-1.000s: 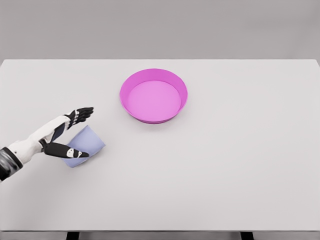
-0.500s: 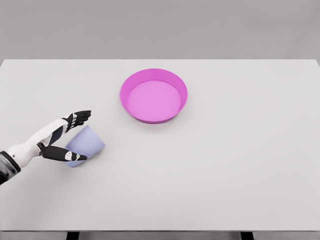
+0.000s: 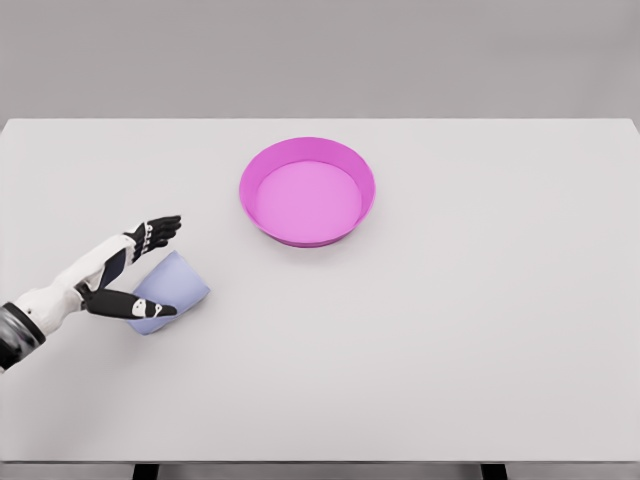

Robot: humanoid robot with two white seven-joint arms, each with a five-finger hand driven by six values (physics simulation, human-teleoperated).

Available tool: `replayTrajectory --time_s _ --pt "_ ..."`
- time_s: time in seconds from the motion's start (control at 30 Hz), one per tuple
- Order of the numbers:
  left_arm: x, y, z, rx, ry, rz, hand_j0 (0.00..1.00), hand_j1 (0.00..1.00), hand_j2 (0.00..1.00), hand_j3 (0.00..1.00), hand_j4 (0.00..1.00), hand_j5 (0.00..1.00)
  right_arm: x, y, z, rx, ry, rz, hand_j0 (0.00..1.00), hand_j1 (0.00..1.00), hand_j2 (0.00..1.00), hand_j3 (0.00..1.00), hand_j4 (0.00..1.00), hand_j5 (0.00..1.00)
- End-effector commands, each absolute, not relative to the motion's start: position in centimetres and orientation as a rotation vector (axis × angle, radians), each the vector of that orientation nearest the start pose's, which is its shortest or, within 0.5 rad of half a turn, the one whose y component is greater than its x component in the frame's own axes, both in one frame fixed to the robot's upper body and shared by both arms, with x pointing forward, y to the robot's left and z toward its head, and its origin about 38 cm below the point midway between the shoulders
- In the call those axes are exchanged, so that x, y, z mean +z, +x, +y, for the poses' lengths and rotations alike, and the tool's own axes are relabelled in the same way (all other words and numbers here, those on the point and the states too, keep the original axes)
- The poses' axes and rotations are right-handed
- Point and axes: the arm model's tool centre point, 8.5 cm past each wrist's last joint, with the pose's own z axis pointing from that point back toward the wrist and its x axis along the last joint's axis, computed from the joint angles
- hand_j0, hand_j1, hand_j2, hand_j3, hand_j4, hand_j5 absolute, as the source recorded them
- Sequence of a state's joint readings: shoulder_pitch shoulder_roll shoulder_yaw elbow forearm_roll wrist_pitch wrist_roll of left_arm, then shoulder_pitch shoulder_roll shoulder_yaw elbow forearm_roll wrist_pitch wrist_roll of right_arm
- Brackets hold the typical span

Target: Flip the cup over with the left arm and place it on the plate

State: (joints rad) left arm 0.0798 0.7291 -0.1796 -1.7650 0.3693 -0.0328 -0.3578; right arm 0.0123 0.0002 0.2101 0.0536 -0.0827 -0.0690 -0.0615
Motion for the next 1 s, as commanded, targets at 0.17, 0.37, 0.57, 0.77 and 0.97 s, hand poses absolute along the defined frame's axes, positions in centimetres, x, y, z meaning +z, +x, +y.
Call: replayTrajectory --time_s 0.17,0.37,0.57,0.77,0.97 --pt "12.76 32.71 33.07 -0.830 -0.147 -1.432 1.00 1.00 1.00 1.00 1.00 1.00 -25.95 -1.80 -27.95 0.128 -0.151 -0.002 1.00 1.00 1.00 1.00 1.00 1.00" --pt "12.66 32.65 33.02 -0.838 -0.144 -1.429 1.00 1.00 1.00 1.00 1.00 1.00 -25.95 -1.80 -27.95 0.128 -0.151 -0.002 1.00 1.00 1.00 1.00 1.00 1.00" --pt "12.23 32.31 32.99 -0.832 -0.151 -1.419 1.00 1.00 1.00 1.00 1.00 1.00 -25.95 -1.80 -27.95 0.128 -0.151 -0.002 1.00 1.00 1.00 1.00 1.00 1.00" --pt "12.08 32.18 33.09 -0.830 -0.149 -1.413 1.00 1.00 1.00 1.00 1.00 1.00 -25.95 -1.80 -27.95 0.128 -0.151 -0.002 1.00 1.00 1.00 1.00 1.00 1.00" --pt "11.92 32.05 33.11 -0.828 -0.150 -1.407 1.00 1.00 1.00 1.00 1.00 1.00 -25.95 -1.80 -27.95 0.128 -0.151 -0.002 1.00 1.00 1.00 1.00 1.00 1.00"
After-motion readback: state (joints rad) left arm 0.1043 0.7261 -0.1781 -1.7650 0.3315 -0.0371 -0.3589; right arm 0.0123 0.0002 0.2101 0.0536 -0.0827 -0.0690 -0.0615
